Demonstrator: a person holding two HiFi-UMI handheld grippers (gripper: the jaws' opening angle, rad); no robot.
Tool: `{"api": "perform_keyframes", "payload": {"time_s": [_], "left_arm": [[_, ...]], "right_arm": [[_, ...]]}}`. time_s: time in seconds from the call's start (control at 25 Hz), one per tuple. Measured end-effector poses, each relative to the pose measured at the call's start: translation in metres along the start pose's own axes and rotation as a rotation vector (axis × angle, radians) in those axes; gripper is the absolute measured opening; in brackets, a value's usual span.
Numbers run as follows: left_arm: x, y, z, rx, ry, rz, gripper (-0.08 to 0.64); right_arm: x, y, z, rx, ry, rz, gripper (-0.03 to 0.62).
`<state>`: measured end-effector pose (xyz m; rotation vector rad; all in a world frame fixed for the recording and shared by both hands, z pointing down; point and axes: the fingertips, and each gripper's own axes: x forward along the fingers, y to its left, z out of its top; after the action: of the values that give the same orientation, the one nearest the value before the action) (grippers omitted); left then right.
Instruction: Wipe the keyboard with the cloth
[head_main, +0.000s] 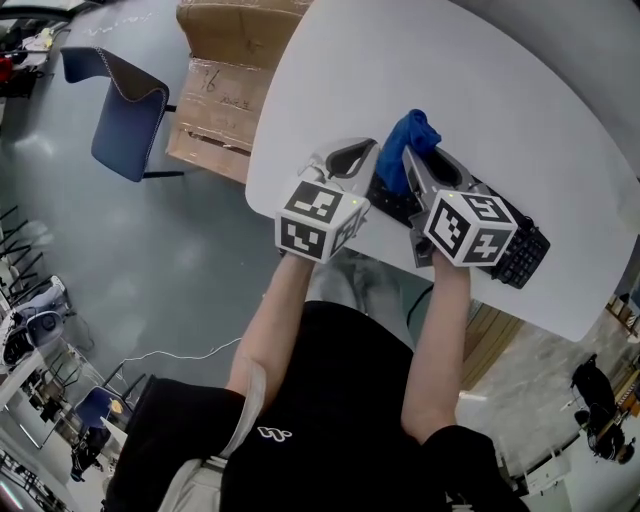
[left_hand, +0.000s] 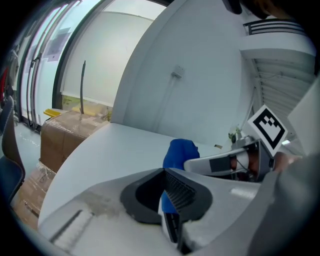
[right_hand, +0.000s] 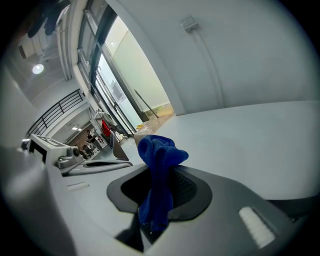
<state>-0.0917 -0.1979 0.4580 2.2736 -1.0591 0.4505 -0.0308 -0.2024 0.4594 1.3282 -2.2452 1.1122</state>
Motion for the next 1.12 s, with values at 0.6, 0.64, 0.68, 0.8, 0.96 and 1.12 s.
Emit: {"api": "perform_keyframes", "payload": {"time_s": [0.6,0.64,0.68,0.8,0.96,1.12], "left_arm": [[0.023,-0.002,-0.011,0.009,0.077,-0.084,-0.002],[0.024,-0.002,-0.012,0.012,0.080,-0.089,-0.002],[0.025,-0.002,-0.013,0.016,0.084,-0.094,-0.002],[0.028,-0.006,-0.018,0.027,0.097,-0.113,-0.002],[0.031,-0.008,-0.020,0.036,0.115,-0.102,-0.002],[0.036,-0.017,-0.027,0.048,0.125,-0.091,-0.002]], "right_arm": [[0.007,-0.023,-0.017,0.018,0.041,-0.093,0.097],[0.008,-0.025,-0.018,0.021,0.039,-0.098,0.097],[0.008,-0.026,-0.019,0.024,0.037,-0.103,0.097],[0.006,-0.031,-0.024,0.028,0.035,-0.122,0.097],[0.004,-0.036,-0.026,0.031,0.033,-0.123,0.097],[-0.001,-0.048,-0.037,0.040,0.040,-0.123,0.097]]}}
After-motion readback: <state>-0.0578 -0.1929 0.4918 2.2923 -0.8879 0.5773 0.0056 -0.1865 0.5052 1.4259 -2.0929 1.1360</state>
